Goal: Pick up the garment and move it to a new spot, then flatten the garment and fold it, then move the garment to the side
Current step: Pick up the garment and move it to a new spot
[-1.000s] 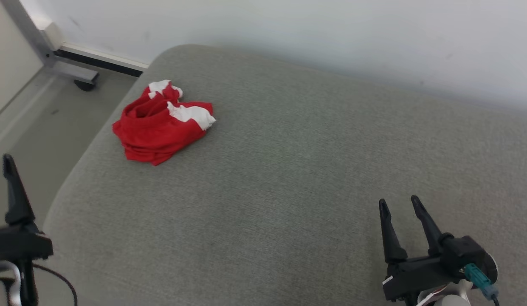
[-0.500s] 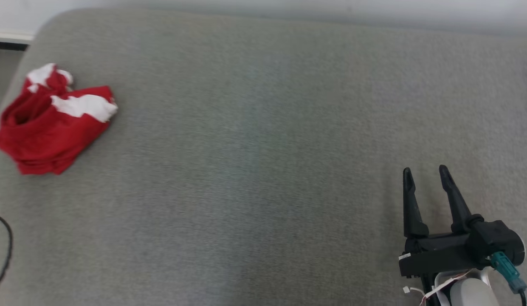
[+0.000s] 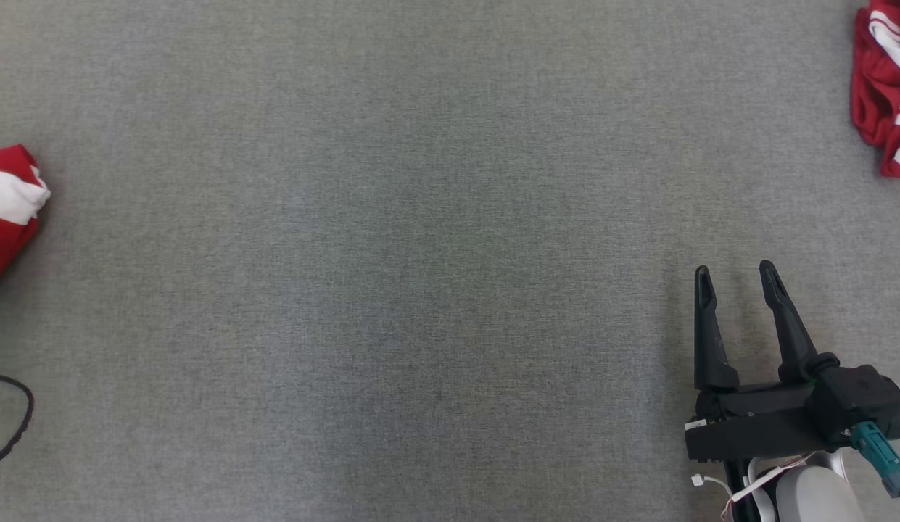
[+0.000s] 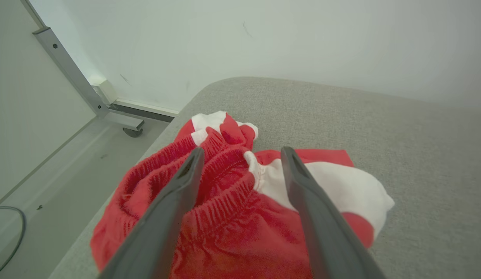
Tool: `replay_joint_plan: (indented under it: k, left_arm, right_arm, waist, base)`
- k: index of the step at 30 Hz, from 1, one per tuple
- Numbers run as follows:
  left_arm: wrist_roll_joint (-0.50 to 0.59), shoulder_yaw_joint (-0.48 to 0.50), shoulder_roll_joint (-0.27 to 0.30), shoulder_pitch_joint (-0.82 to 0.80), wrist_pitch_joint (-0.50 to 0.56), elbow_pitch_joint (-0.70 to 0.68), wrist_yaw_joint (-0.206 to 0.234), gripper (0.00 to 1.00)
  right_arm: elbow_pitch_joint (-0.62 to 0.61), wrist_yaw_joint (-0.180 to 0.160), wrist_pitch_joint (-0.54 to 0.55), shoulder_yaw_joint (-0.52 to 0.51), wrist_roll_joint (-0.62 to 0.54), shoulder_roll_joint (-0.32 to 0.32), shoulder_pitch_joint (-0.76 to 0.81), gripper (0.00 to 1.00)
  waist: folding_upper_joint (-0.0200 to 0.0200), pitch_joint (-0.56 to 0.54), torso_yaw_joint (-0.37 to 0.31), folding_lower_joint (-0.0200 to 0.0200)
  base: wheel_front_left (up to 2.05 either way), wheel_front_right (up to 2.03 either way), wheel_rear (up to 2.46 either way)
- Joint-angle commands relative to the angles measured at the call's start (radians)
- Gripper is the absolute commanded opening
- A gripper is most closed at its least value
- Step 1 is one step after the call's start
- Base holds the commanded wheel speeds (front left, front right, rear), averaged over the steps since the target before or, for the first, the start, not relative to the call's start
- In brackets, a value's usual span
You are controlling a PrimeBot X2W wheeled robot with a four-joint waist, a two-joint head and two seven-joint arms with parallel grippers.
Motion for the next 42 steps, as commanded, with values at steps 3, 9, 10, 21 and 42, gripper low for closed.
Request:
replay_joint_plan:
  k: [3, 9, 10, 21, 42]
  left_arm:
    - [-0.037, -0.038, 0.01, -0.023, 0.058, 0.075, 0.002, 1.0]
    - [-0.11, -0.087, 0.012, -0.043, 0.193, 0.178, 0.002, 1.0]
    - [-0.125, -0.091, 0.01, -0.047, 0.202, 0.185, 0.002, 1.0]
    - [-0.171, -0.152, 0.002, -0.042, 0.192, 0.245, 0.002, 0.0]
    - [-0.08, -0.345, 0.063, -0.27, -0.044, -0.102, 0.002, 0.0]
  right_arm:
    - [-0.02, -0.003, 0.014, -0.002, -0.008, 0.004, 0.006, 1.0]
    - [-0.037, -0.003, 0.025, -0.002, -0.009, 0.001, 0.01, 1.0]
    - [-0.039, -0.003, 0.027, -0.001, -0.009, 0.002, 0.009, 1.0]
    - [-0.044, -0.003, 0.04, -0.002, -0.009, -0.003, 0.003, 1.0]
    - [0.113, -0.003, -0.032, 0.036, 0.07, 0.021, 0.014, 1.0]
  waist:
    - [-0.0002, 0.002, -0.012, -0.0003]
    - [-0.0002, 0.002, -0.012, -0.0003]
    - [-0.0002, 0.003, -0.012, -0.0003]
    - [-0.0002, -0.009, -0.008, -0.0003]
    - [-0.0002, -0.175, -0.052, -0.0003]
  base:
    - [0.0, 0.0, 0.0]
    - [0.0, 0.0, 0.0]
    - [0.0, 0.0, 0.0]
    - [0.0, 0.0, 0.0]
    - [0.0, 0.0, 0.0]
